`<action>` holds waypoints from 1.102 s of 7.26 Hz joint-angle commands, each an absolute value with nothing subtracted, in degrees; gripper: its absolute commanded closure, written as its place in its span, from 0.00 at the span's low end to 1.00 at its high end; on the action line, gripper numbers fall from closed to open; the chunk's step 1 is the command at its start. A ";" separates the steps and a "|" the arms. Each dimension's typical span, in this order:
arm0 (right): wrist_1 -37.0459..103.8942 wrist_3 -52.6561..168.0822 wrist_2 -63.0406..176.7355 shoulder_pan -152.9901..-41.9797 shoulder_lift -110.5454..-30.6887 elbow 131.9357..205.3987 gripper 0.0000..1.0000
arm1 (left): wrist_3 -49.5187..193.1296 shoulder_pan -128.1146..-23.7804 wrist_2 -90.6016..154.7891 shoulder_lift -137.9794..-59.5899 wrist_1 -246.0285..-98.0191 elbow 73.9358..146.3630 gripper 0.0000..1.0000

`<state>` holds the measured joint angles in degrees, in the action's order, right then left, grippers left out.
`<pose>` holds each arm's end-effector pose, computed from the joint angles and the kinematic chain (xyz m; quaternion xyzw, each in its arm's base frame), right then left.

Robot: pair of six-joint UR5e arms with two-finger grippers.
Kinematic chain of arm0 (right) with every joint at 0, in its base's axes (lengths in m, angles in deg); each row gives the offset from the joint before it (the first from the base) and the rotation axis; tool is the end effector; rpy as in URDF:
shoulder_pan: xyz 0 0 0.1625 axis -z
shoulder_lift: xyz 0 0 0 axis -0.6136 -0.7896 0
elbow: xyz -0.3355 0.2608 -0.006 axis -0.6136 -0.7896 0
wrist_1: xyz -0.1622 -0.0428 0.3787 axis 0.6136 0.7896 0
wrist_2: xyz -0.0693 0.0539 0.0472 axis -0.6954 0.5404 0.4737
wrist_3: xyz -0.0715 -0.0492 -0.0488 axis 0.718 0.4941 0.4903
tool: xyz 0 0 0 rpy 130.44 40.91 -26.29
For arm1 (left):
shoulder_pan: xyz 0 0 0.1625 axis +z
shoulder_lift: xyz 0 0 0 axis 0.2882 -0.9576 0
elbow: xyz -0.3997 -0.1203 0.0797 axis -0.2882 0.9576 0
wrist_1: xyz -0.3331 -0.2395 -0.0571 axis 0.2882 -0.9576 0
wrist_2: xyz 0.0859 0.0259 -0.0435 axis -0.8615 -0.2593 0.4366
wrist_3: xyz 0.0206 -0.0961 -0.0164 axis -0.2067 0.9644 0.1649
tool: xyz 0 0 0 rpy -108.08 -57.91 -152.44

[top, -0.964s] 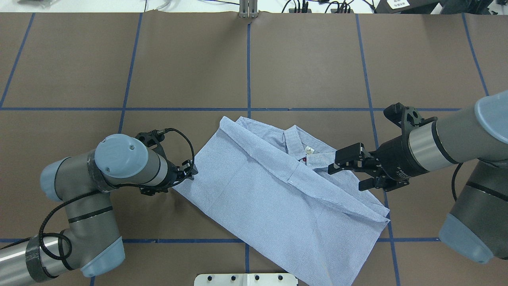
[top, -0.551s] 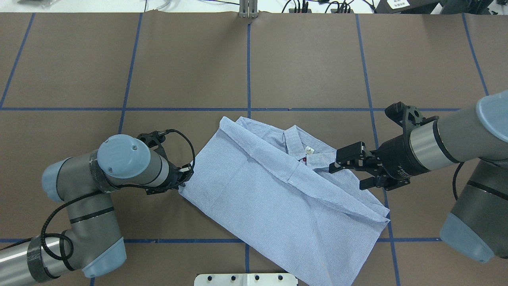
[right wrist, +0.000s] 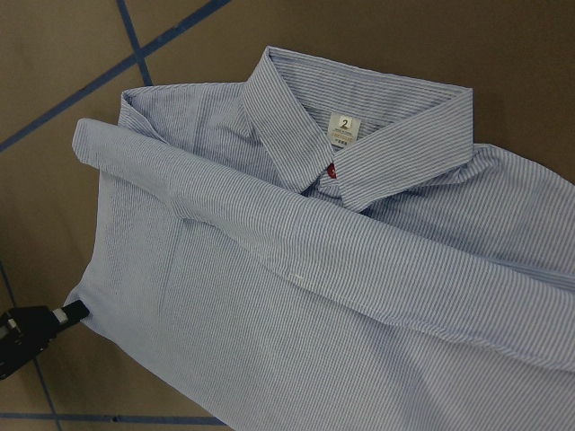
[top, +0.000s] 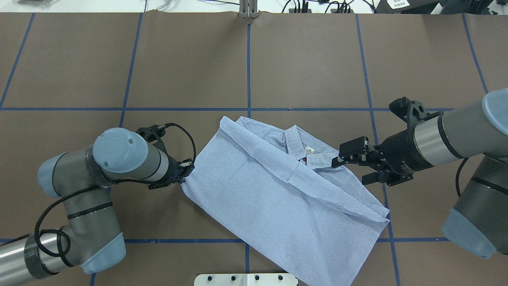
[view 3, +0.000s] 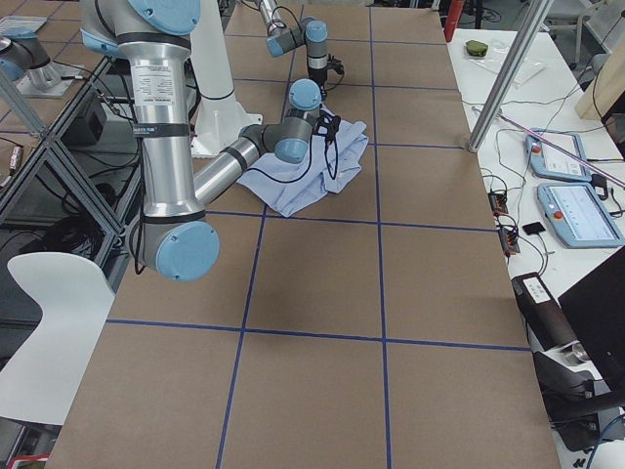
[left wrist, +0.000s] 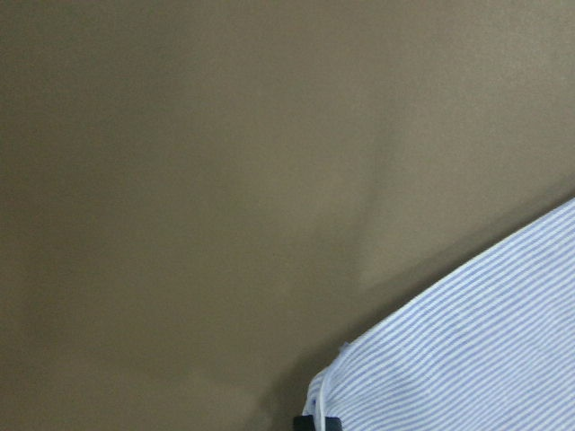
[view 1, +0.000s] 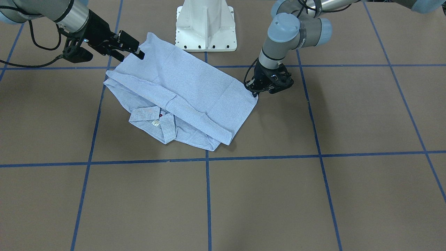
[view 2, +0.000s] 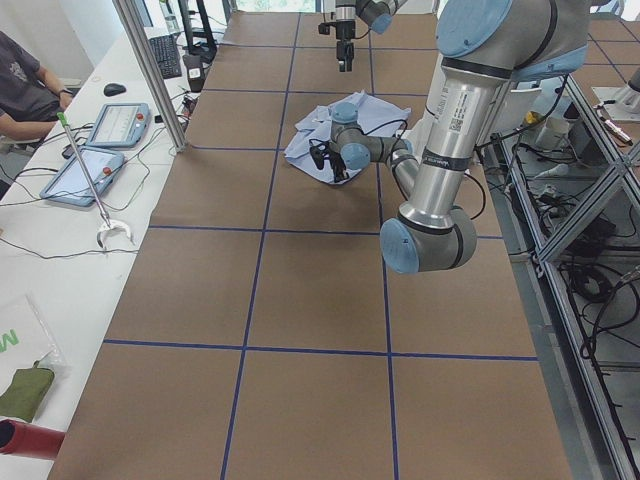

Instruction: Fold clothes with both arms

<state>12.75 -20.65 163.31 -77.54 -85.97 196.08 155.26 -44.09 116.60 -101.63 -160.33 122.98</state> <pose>-0.3123 -0.3500 0.2945 -0.1058 -0.5925 0.1166 0.7900 0.4984 -0.3767 0.3067 -0.0535 0.4400 -0.2159 0.8700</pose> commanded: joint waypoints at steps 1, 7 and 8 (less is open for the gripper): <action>12.75 -20.62 163.29 -78.72 -85.89 196.00 0.00 | 153.85 -50.73 116.56 -105.79 -160.33 120.02 1.00; 12.75 -20.53 163.20 -80.92 -85.89 195.91 0.00 | 141.54 -59.20 108.66 -126.71 -184.77 85.25 1.00; 12.75 -20.53 162.94 -80.92 -85.89 195.99 0.00 | 141.54 -59.20 106.04 -128.13 -191.47 81.53 1.00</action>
